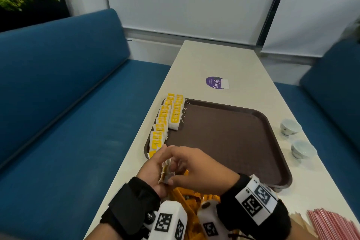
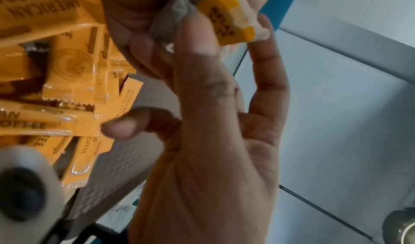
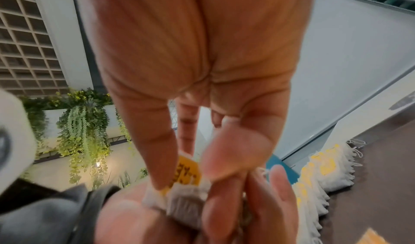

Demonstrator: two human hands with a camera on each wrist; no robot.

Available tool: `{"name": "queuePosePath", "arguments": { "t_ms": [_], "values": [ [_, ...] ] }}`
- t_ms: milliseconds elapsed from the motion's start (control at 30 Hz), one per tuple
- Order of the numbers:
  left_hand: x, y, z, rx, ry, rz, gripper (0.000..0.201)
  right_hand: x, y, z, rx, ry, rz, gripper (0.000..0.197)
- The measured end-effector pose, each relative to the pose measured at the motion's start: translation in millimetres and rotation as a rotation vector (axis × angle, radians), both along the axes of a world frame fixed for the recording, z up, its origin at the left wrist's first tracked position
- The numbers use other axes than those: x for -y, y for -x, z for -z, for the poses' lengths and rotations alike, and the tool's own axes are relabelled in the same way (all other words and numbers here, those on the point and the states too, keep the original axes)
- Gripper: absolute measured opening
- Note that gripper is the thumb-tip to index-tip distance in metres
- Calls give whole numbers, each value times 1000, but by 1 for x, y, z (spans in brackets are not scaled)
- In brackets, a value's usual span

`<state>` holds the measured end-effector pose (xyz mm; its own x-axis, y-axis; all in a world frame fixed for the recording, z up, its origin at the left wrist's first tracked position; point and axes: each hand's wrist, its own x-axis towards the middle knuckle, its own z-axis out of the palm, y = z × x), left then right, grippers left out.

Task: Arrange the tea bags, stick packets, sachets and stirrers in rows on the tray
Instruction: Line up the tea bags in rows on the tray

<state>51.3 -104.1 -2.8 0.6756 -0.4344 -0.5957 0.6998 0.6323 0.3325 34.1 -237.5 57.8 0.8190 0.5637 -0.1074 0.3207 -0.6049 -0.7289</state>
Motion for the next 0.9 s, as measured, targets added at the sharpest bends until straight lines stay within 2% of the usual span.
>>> {"name": "queuePosePath", "arguments": {
  "t_ms": [67, 200, 267, 367, 500, 600, 667, 733, 900],
  "values": [
    [3, 3, -6, 15, 0, 5, 39, 0, -7, -2, 48, 32, -37, 28],
    [3, 1, -7, -22, 45, -3, 45, 2, -21, -5, 92, 8, -52, 9],
    [-1, -3, -3, -56, 46, -4, 50, 3, -27, -6, 47, -93, -46, 9],
    [-6, -8, -6, -103, 106, -37, 39, 4, -36, -6, -67, -259, -47, 16],
    [-11, -13, -1, -44, 11, -21, 34, 3, -45, -3, -241, -521, -97, 13],
    [-16, -16, 5, -13, -51, -51, 29, 3, -59, -7, -297, -621, 102, 10],
    [-19, -18, 9, 3, -109, -107, 25, 5, -78, -6, -219, -562, 322, 15],
    [-20, -18, 8, 15, -119, -120, 21, 6, -103, 0, -150, -408, 480, 19],
    [-20, -15, 9, 42, -130, -105, 21, 0, -156, 35, -346, -42, 548, 23]
  ]
}}
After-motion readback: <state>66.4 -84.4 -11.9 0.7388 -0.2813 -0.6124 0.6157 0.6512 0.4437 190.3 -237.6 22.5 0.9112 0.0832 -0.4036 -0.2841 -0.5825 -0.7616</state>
